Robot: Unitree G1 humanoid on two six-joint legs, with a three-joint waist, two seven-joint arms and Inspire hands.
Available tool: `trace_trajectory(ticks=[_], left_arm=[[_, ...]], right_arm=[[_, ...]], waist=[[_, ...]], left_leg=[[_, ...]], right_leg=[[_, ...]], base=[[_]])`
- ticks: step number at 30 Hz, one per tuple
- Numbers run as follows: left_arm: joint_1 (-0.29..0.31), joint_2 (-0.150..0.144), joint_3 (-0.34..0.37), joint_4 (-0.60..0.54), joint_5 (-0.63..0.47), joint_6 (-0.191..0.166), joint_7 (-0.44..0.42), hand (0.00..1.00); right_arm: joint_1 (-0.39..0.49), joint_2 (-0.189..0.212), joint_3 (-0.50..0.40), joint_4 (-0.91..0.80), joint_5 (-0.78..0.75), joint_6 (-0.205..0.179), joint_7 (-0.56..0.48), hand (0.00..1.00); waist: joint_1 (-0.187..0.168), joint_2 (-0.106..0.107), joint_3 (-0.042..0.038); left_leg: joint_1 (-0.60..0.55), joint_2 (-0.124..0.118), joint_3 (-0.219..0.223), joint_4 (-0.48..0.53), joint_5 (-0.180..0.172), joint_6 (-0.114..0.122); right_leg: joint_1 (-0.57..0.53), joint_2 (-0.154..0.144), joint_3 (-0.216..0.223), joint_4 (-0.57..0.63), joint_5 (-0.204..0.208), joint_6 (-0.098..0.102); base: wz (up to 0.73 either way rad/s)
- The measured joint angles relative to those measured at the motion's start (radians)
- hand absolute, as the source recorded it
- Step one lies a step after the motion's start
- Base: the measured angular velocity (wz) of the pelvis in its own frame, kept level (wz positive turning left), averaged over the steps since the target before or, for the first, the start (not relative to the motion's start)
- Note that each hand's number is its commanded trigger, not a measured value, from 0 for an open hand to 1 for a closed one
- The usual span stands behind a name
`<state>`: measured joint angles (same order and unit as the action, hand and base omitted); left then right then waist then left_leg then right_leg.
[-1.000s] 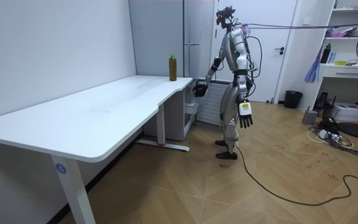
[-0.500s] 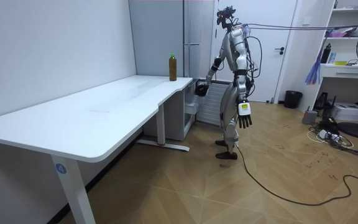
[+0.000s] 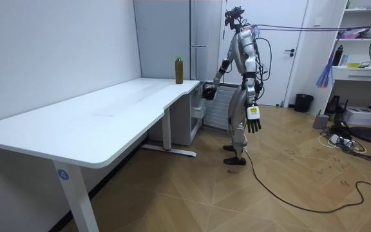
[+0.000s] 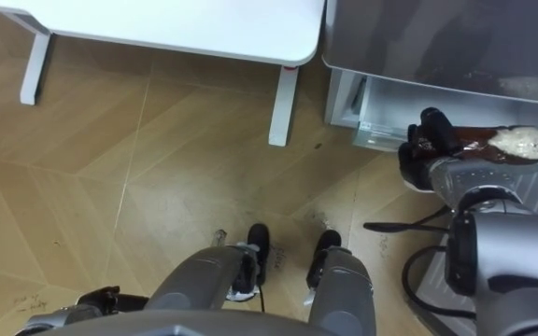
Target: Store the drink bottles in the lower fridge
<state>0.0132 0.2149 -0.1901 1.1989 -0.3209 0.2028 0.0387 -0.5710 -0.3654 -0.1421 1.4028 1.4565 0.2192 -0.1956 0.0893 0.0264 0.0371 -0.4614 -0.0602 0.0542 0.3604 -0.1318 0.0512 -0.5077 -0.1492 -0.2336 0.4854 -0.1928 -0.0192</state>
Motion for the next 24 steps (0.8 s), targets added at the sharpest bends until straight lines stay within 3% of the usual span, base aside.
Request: trace_trajectory(ticks=[24], left_arm=[[-0.010, 0.009, -0.001, 0.005, -0.001, 0.000, -0.001, 0.00]], right_arm=[[-0.006, -0.036, 0.001, -0.006, 0.001, -0.025, -0.001, 0.00]], waist=[[-0.001, -0.001, -0.0009]], left_leg=[[0.003, 0.005, 0.001, -0.006, 0.000, 0.000]], right_leg=[[0.000, 0.012, 0.011, -0.003, 0.002, 0.000]], base=[[0.00]])
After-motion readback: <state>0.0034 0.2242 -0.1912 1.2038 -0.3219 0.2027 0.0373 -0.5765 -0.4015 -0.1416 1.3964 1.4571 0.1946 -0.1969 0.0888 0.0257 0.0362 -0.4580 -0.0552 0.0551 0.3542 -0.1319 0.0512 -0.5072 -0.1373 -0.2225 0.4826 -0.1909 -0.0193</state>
